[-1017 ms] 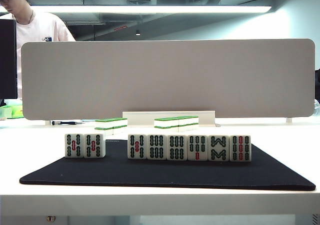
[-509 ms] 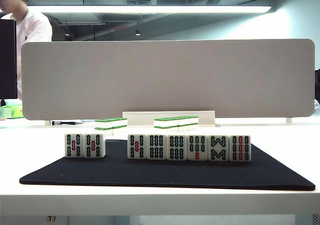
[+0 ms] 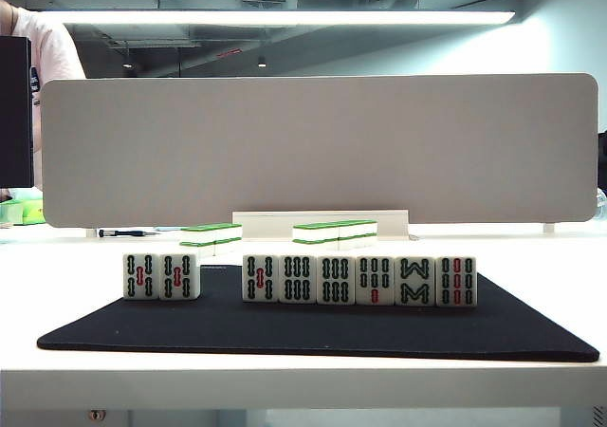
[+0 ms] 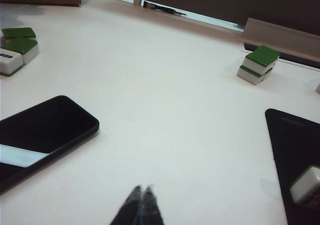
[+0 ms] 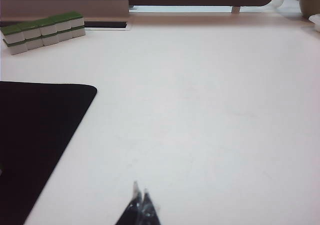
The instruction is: Take a mahjong tile from your hand cards and play it out.
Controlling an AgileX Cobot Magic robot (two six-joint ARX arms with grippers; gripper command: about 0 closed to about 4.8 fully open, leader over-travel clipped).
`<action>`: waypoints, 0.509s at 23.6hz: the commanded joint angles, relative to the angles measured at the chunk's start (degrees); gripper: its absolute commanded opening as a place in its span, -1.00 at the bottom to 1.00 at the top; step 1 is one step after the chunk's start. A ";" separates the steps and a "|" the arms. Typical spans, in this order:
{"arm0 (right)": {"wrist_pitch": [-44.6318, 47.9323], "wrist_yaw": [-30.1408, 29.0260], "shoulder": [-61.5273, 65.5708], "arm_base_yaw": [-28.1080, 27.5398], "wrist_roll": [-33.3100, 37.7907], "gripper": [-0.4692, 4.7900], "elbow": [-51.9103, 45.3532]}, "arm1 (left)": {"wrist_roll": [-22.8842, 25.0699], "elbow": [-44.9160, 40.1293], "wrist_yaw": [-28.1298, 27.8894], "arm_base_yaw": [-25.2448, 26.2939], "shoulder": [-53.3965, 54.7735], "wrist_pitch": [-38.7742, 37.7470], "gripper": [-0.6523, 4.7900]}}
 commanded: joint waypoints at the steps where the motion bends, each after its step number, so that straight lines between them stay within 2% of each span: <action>1: 1.07 0.48 -0.59 -0.24 -3.43 -0.82 -0.02 | 0.09 0.07 0.24 -0.07 0.04 -0.57 -0.78; 4: 0.81 3.17 -0.59 -1.38 -3.58 -0.82 -0.02 | 0.07 0.07 0.24 -0.07 0.04 -0.57 -0.78; 7: -0.35 2.32 -0.59 -2.14 0.92 -0.82 -0.04 | 0.09 0.07 0.24 -0.07 0.04 -0.57 -0.78; 12: -0.39 2.32 -0.59 -2.12 0.83 -0.82 -0.04 | 0.09 0.07 0.24 -0.07 0.04 -0.57 -0.78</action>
